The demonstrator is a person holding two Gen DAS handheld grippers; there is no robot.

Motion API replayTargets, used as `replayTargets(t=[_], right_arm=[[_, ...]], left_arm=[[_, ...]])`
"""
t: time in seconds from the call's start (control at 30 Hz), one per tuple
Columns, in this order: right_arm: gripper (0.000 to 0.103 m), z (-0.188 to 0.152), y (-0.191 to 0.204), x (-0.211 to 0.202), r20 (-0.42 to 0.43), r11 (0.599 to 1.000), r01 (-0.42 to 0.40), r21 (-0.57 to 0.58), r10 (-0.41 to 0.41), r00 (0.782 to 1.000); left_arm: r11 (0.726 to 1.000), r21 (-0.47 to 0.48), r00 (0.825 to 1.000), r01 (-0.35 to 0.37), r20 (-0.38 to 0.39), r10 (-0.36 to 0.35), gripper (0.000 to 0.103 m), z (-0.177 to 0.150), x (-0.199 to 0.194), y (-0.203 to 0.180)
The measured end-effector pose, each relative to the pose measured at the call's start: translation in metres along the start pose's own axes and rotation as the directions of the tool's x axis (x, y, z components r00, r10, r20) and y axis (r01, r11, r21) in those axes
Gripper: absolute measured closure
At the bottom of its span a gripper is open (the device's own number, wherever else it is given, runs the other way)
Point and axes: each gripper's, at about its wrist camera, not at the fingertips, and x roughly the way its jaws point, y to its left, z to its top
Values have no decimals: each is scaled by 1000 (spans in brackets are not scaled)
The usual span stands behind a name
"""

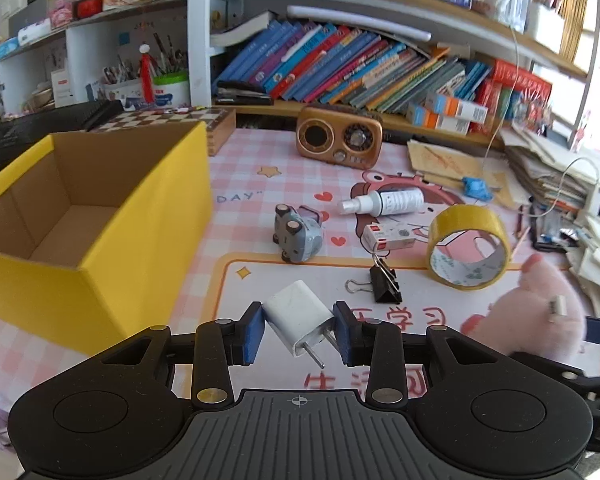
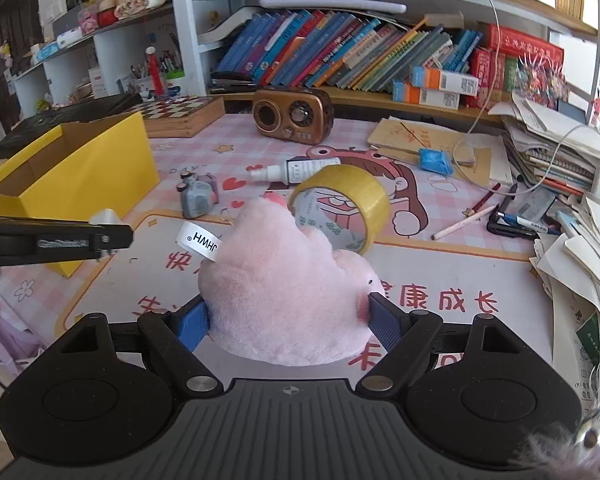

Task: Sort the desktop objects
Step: 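Carry the plush in the right tool and plug in the left tool over the yellow box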

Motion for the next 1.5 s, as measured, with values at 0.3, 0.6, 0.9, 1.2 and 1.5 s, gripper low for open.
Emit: replayTargets(t=[0.3, 0.6, 0.9, 1.2, 1.5], right_arm=[[23, -3, 42, -28, 41, 999, 7, 38, -9, 999], [23, -12, 116, -47, 49, 1000, -18, 14, 17, 999], [23, -27, 179, -61, 50, 1000, -24, 4, 23, 998], [23, -41, 230, -71, 50, 999, -44, 3, 44, 998], [23, -41, 275, -73, 53, 995, -95, -45, 97, 994]], left_arm=[[1000, -9, 999, 29, 42, -29, 67, -13, -55, 36], [999, -20, 998, 31, 60, -30, 67, -35, -100, 93], [999, -31, 997, 38, 70, -35, 67, -55, -131, 143], [999, -12, 996, 49, 80, -47, 67, -75, -159, 178], [999, -39, 995, 17, 99, -13, 67, -88, -180, 216]])
